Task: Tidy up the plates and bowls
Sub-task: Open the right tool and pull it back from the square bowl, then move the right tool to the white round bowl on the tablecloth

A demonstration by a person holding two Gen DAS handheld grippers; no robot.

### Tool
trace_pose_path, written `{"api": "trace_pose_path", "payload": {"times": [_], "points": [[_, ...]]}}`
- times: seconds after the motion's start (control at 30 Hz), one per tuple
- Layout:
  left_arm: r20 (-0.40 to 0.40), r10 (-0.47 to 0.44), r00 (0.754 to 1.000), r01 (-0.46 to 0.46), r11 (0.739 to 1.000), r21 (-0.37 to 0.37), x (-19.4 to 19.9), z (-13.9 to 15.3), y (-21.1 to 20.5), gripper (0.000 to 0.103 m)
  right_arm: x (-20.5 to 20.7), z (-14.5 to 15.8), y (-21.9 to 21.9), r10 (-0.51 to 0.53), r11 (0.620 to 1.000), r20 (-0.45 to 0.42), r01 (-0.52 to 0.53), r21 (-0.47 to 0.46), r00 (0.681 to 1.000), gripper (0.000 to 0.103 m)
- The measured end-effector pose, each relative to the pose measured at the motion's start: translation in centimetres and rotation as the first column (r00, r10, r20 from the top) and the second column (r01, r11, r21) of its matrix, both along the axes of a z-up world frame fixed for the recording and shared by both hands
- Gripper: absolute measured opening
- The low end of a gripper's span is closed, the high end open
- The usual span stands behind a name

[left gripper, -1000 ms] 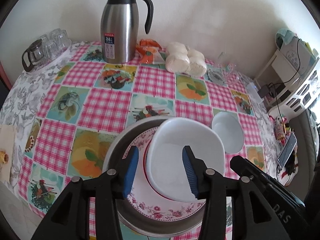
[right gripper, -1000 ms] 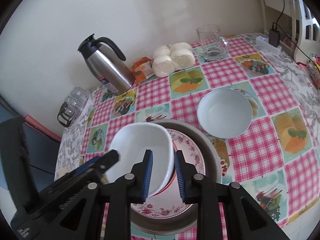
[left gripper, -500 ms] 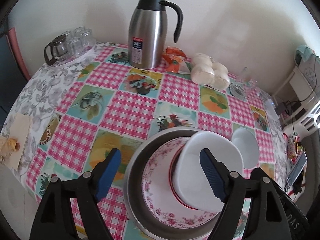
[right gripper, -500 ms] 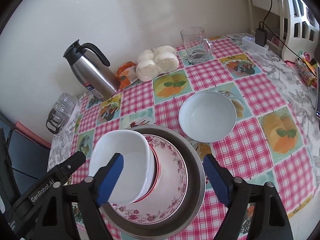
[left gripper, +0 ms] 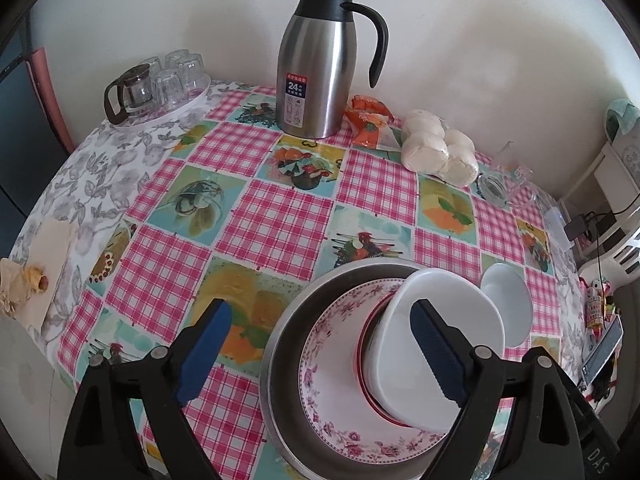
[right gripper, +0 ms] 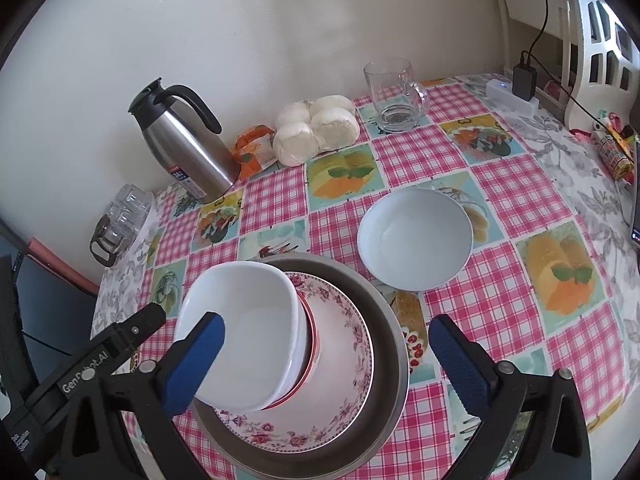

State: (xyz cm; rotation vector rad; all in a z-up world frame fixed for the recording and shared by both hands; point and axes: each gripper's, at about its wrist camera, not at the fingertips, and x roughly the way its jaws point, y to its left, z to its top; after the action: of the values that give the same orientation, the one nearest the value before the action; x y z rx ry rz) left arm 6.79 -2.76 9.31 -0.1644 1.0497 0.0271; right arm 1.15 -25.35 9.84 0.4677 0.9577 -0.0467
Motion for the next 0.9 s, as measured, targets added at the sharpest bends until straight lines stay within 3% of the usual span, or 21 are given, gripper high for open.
{"api": "trace_pose_path", "payload": {"times": [0.47,0.9], "points": [[0.013,-0.005,1.000,0.006,1.000,-0.018,-0.4,0.3,-1.4,0.098,-0.2,-0.2,-1.3,-0.008,1.000,0.001,0.008,0.026,1.000,0.103],[0.057,-0.067,0.996,0.067,0.998,0.006,-1.4,1.6,-5.9,0.098,-1.6,-1.5,-7.9,-0.157,0.986,-0.025,0.158,0.057,0.987,0.103]]}}
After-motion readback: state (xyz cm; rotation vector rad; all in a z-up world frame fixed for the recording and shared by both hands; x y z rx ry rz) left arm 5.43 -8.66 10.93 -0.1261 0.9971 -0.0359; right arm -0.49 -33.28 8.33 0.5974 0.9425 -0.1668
